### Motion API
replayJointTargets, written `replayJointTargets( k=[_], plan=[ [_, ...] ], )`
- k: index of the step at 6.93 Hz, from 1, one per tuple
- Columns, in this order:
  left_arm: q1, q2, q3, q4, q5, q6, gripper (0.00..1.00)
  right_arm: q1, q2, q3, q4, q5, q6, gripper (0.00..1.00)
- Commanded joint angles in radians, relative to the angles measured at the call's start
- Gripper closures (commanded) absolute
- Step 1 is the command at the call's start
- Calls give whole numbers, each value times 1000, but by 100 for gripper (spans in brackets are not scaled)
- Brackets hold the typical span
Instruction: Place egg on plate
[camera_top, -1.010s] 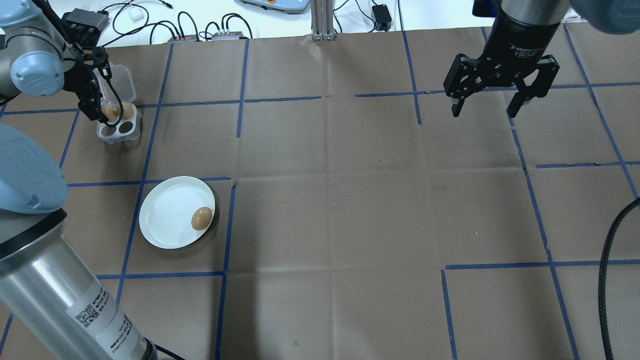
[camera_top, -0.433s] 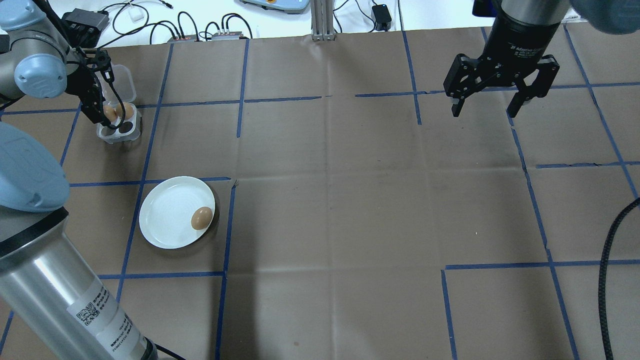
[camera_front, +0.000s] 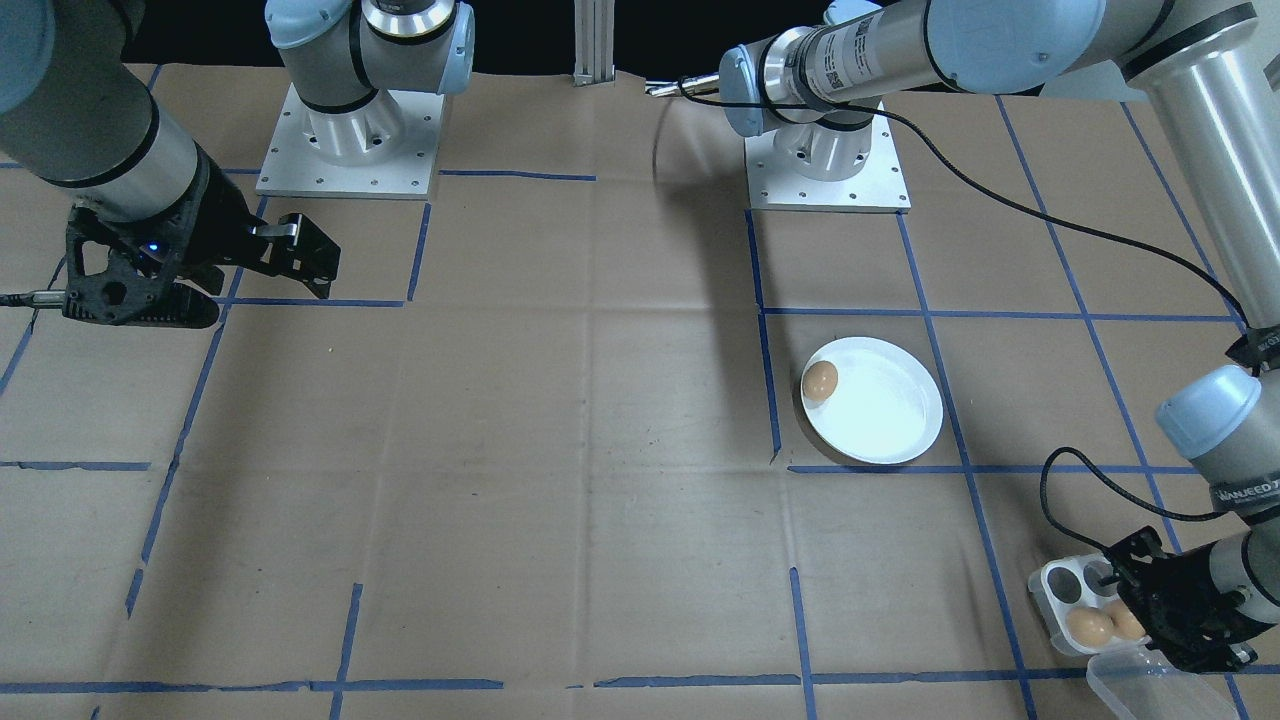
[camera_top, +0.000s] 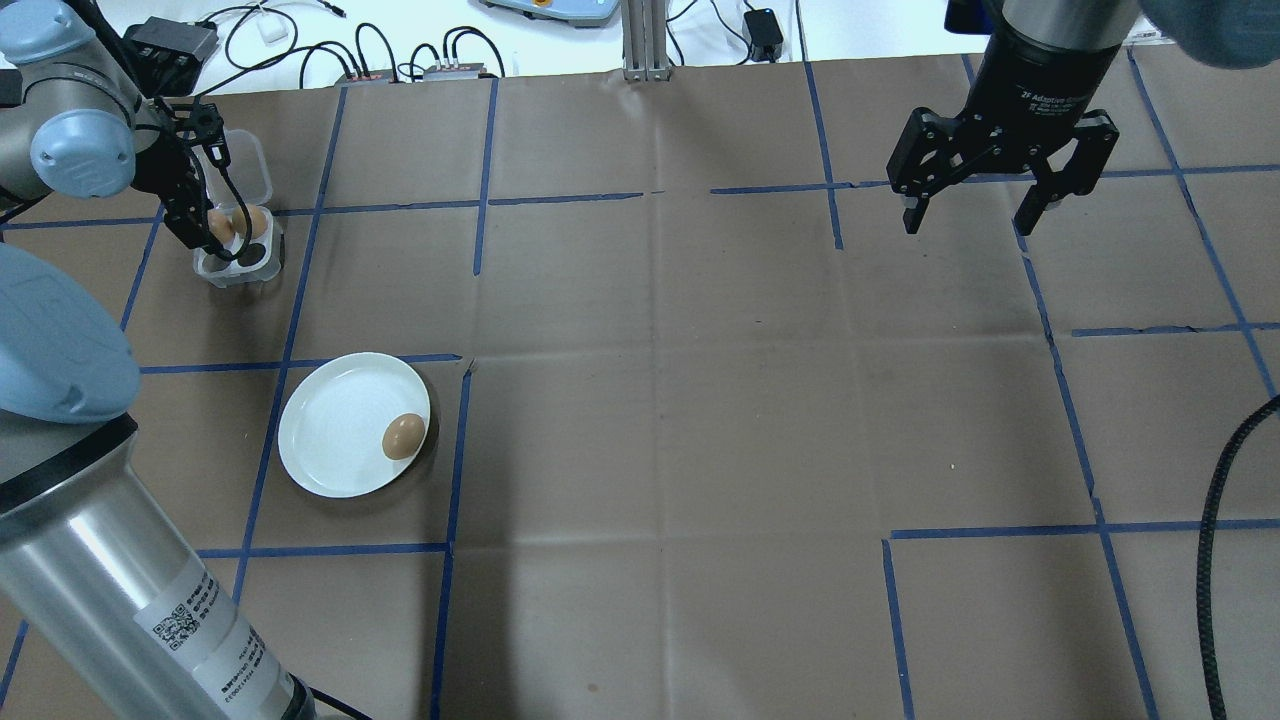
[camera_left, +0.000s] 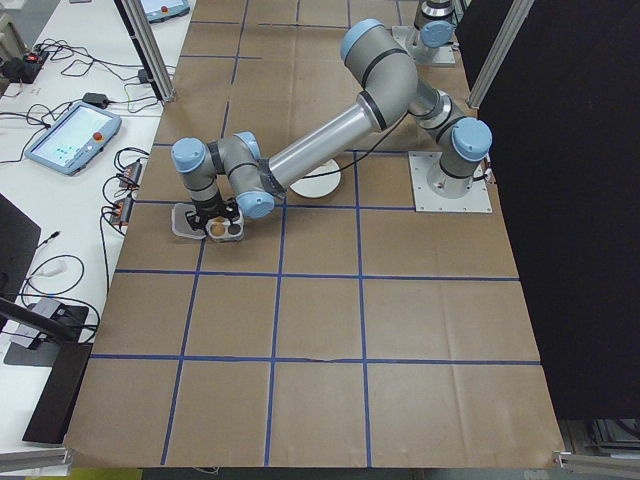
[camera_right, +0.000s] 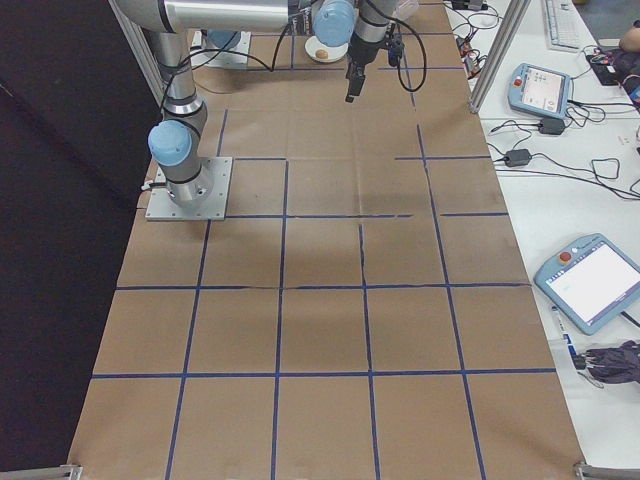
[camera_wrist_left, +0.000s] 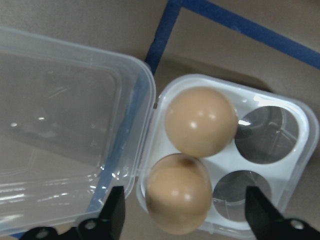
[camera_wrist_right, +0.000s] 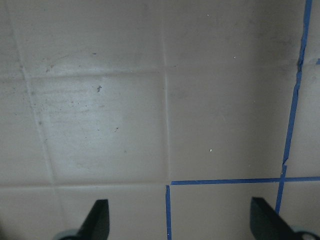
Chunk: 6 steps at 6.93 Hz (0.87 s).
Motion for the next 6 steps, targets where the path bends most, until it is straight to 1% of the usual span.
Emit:
replayJointTargets(
  k=[1, 3, 4, 6],
  plan=[
    [0, 0, 0, -2, 4, -3, 61, 0, 1, 0, 0, 1, 0, 0],
    [0, 1, 0, -2, 4, -16, 93, 0, 0, 0, 0, -1, 0, 0],
    [0, 4, 0, -2, 4, -20, 100, 0, 1, 0, 0, -1, 0, 0],
    [-2, 40, 3, -2, 4, -2, 100, 0, 1, 0, 0, 1, 0, 0]
  ],
)
